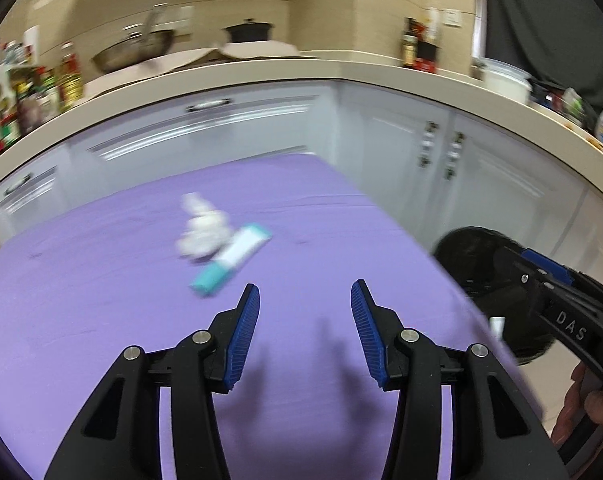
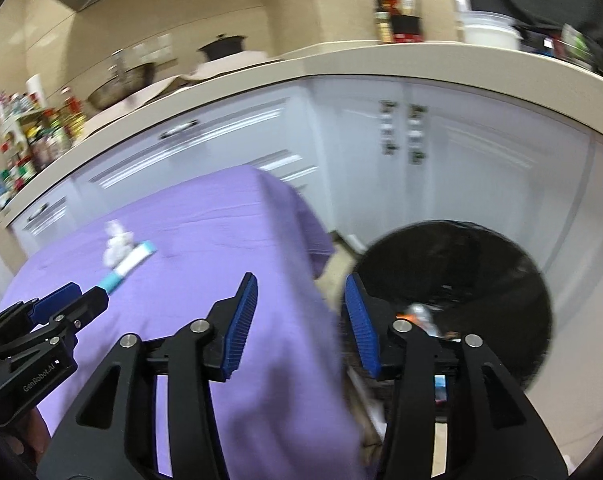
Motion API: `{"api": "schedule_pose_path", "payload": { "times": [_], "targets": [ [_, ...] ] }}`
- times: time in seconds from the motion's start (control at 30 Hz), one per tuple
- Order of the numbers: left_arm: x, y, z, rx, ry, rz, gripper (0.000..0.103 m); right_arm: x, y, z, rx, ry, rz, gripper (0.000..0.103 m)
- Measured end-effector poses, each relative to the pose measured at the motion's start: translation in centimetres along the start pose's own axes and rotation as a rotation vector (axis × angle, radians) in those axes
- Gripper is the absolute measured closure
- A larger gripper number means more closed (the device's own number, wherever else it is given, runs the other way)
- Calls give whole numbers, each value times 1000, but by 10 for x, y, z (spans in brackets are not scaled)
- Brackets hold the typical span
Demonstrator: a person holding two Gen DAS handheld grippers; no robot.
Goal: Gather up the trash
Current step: 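Move both open grippers back over the teal tube and tissue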
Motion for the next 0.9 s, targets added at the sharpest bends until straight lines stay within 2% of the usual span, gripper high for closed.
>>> {"api": "schedule_pose_path", "payload": {
  "times": [0.33, 0.5, 0.67, 0.9],
  "targets": [
    [10, 14, -104, 108, -135, -6, 55, -39, -1, -105, 98, -127, -63, 58],
    [12, 24, -141, 141, -176, -20, 55, -60, 1, -149, 138, -168, -102, 57],
    [14, 29, -169, 174, -201, -26, 55, -87, 4, -178, 145, -176, -152, 56],
    [12, 32, -190, 207, -203, -37, 55, -119, 5, -194, 132, -136, -231, 55]
  ]
}}
Point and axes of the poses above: each gripper's, at about its wrist camera, not at the fingertips, and x roughly against the way its jaws point, z to its right, y to its underside, the point moved 3 cm from there along -x, roughly the way its jaws point, and after that the axes turned 3 degrees about -y, right-handed, at the moved point
